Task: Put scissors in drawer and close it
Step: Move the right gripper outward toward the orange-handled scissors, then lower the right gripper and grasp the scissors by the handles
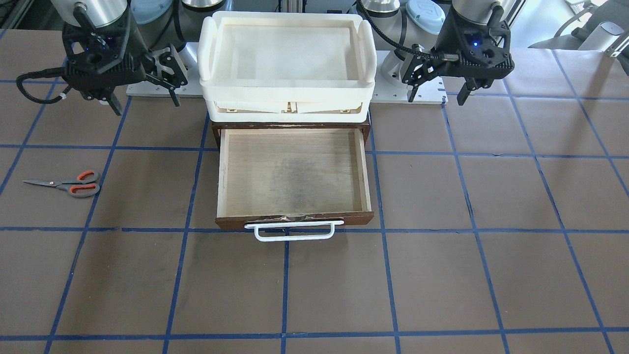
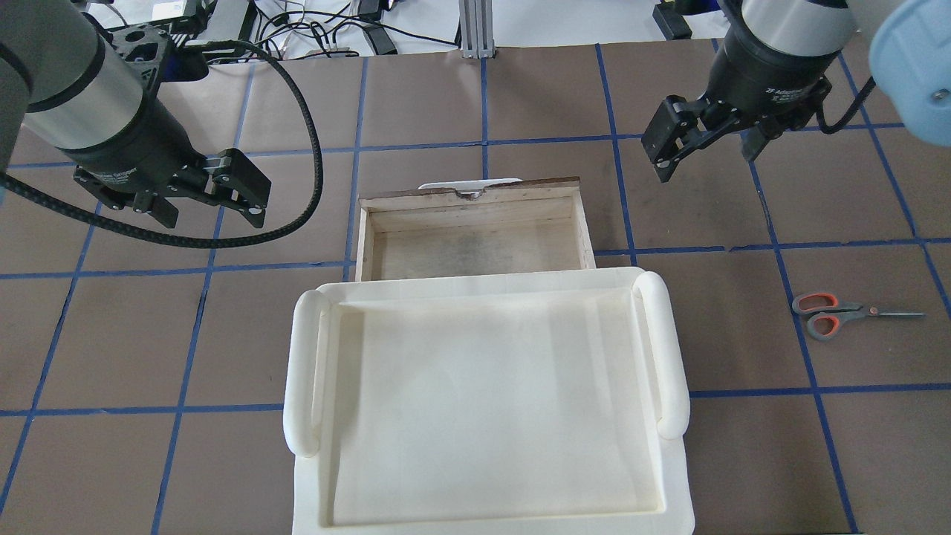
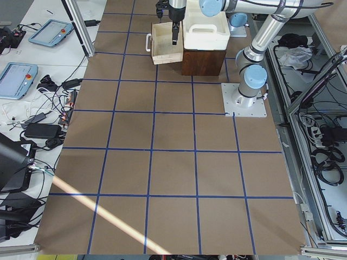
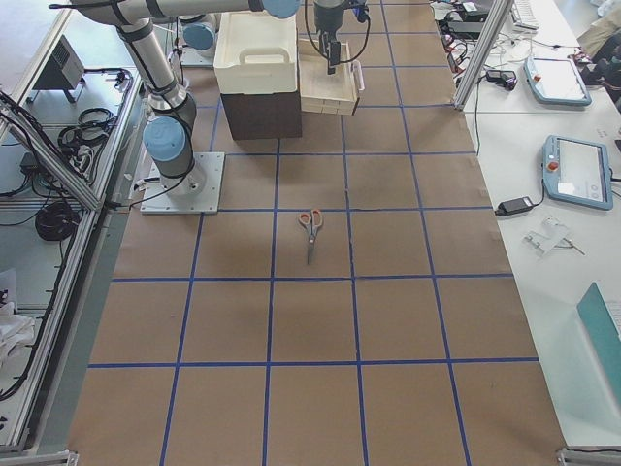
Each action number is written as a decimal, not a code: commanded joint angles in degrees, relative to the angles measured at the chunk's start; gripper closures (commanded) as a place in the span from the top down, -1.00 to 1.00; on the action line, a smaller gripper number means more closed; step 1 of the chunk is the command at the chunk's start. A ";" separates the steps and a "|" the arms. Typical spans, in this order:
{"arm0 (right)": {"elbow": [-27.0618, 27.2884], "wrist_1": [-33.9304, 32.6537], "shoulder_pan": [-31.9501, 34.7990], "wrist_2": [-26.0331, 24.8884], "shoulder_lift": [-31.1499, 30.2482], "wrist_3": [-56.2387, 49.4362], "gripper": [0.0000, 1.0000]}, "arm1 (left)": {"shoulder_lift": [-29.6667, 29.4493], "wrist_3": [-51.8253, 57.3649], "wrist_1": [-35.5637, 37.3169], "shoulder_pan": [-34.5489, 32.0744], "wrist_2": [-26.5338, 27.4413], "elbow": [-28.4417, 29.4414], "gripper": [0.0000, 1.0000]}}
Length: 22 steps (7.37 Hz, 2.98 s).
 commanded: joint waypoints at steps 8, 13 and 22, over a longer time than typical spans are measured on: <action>8.73 -0.95 -5.80 -6.71 0.36 -17.12 0.95 | 0.19 0.05 0.32 0.02 -0.01 0.08 1.00; 22.72 -25.61 -26.36 -6.84 5.25 -62.10 0.95 | 0.19 -0.04 -0.03 0.02 0.17 -0.01 1.00; 37.58 -52.91 -42.39 -0.51 16.07 -118.50 0.84 | -0.08 -0.92 -0.03 -0.07 -0.01 -0.01 1.00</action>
